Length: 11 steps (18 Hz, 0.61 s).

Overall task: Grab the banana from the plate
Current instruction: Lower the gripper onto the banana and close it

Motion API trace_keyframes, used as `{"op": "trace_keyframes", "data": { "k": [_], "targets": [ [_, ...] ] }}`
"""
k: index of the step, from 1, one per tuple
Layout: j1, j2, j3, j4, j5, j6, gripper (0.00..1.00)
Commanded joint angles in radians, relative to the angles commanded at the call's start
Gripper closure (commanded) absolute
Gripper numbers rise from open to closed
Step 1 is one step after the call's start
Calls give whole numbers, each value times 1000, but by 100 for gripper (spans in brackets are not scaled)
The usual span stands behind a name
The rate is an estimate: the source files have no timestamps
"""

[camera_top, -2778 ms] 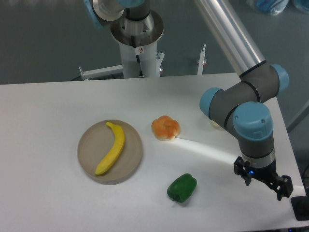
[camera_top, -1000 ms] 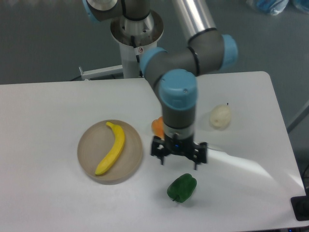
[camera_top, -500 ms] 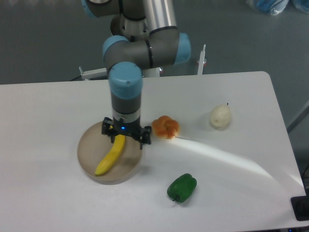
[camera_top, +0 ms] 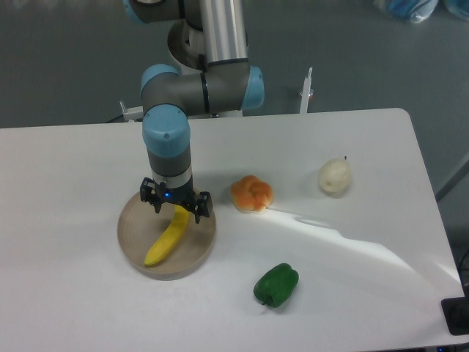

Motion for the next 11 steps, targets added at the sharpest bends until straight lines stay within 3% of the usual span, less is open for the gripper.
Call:
{"op": "trace_keyframes", "data": {
  "k": [9, 11],
  "targets": [
    [-12, -34, 8, 12, 20, 21, 0],
    [-12, -38, 8, 12, 23, 21, 17]
  ]
}}
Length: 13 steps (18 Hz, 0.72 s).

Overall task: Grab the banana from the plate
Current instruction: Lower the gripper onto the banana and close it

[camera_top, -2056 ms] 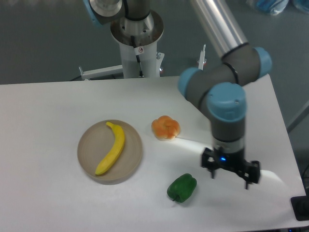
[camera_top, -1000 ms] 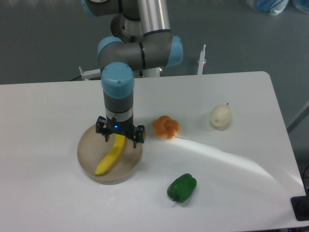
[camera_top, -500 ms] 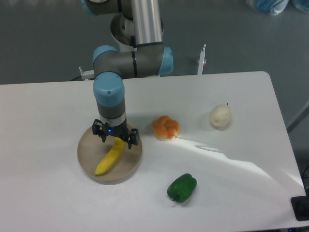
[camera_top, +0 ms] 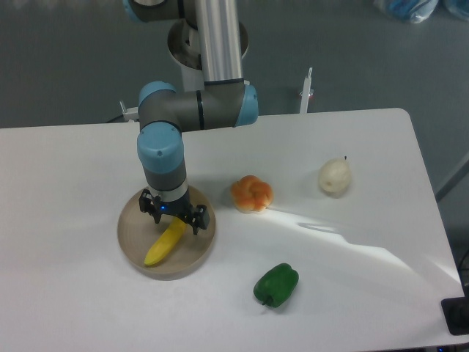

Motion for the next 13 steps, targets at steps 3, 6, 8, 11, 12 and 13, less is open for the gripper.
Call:
{"op": "trace_keyframes", "data": {
  "k": [3, 6, 8, 11, 12, 13],
  "targets": [
    [0, -6, 0, 0, 0, 0, 52],
    [0, -5, 3, 0, 0, 2, 56],
    [0, -3, 3, 0, 0, 2, 56],
    [0, 0, 3, -2, 0, 2, 60],
    [0, 0, 5, -2, 0, 2, 60],
    [2, 2, 5, -2, 0, 3, 60]
  ]
}}
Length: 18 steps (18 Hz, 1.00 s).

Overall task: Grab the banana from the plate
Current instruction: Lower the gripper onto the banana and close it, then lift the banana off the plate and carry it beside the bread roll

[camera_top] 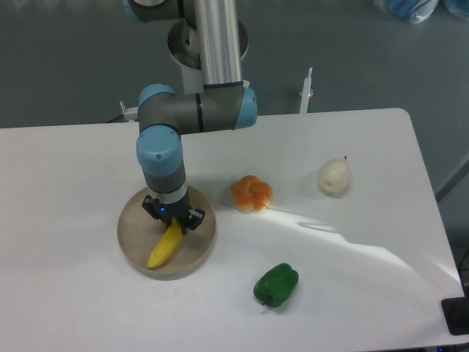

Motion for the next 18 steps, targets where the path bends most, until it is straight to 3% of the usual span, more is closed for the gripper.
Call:
{"op": "trace_keyframes", "data": {
  "k": [5, 10, 11, 13, 15, 18],
  "targets": [
    [2, 14, 2, -2, 0, 6, 65],
    [9, 44, 77, -21, 12, 47, 65],
    [27, 60, 86, -28, 17, 63, 65],
    [101, 106, 119, -122, 15, 124, 65],
    [179, 115, 164, -182, 14, 234, 65],
    [250, 114, 198, -199, 14, 372, 64]
  ]
}}
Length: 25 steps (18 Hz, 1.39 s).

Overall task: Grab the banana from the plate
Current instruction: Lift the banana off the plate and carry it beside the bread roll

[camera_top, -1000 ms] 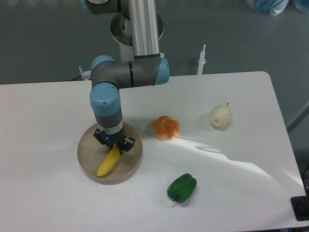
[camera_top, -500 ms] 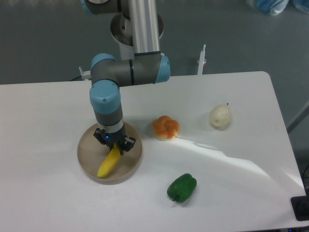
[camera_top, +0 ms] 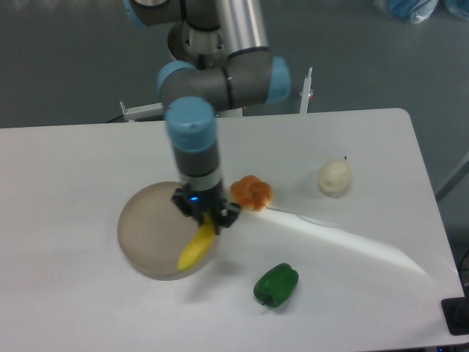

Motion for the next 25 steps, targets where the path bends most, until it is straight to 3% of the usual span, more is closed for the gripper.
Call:
{"op": "trace_keyframes", "data": {
  "k": [4, 8, 25],
  "targets": [
    [83, -5, 58, -2, -2, 153, 64],
    [146, -9, 61, 0, -2, 273, 64],
    [161, -8, 78, 8, -14, 289, 64]
  ]
}}
